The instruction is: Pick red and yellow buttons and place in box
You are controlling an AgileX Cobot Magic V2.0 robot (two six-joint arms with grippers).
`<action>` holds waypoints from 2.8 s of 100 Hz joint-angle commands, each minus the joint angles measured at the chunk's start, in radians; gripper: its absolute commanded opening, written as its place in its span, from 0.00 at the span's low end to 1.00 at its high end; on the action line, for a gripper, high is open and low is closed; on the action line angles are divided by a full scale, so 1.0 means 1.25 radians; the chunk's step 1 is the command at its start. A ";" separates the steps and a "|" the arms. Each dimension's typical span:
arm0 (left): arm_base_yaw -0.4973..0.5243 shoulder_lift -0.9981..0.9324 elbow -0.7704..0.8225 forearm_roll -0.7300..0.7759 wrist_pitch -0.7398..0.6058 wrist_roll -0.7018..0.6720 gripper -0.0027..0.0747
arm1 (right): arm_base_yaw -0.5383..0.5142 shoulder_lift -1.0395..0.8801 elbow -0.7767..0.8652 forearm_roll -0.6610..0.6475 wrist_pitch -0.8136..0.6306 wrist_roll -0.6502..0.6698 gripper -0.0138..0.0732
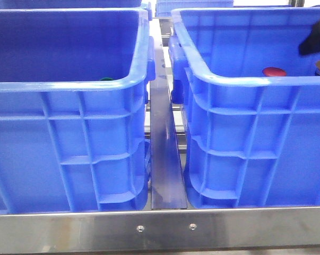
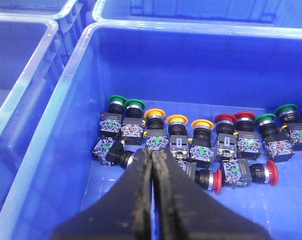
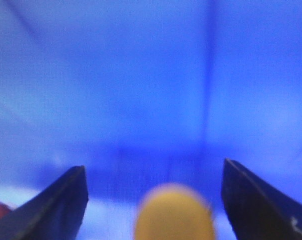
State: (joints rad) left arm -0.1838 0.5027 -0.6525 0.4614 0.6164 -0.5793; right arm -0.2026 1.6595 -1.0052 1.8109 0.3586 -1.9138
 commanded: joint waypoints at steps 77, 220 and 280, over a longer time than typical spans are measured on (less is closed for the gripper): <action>0.002 0.003 -0.019 0.015 -0.059 -0.009 0.01 | -0.001 -0.796 0.356 0.086 -0.005 0.030 0.16; 0.002 0.002 -0.019 0.037 -0.060 -0.009 0.01 | -0.001 -0.843 0.391 0.086 0.016 0.031 0.09; 0.128 -0.240 0.227 -0.253 -0.331 0.389 0.01 | -0.001 -0.843 0.391 0.086 0.016 0.031 0.09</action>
State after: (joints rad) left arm -0.0483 0.2504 -0.4120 0.1879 0.3453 -0.1469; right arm -0.2026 0.6075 -0.4898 1.8094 0.3483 -1.8752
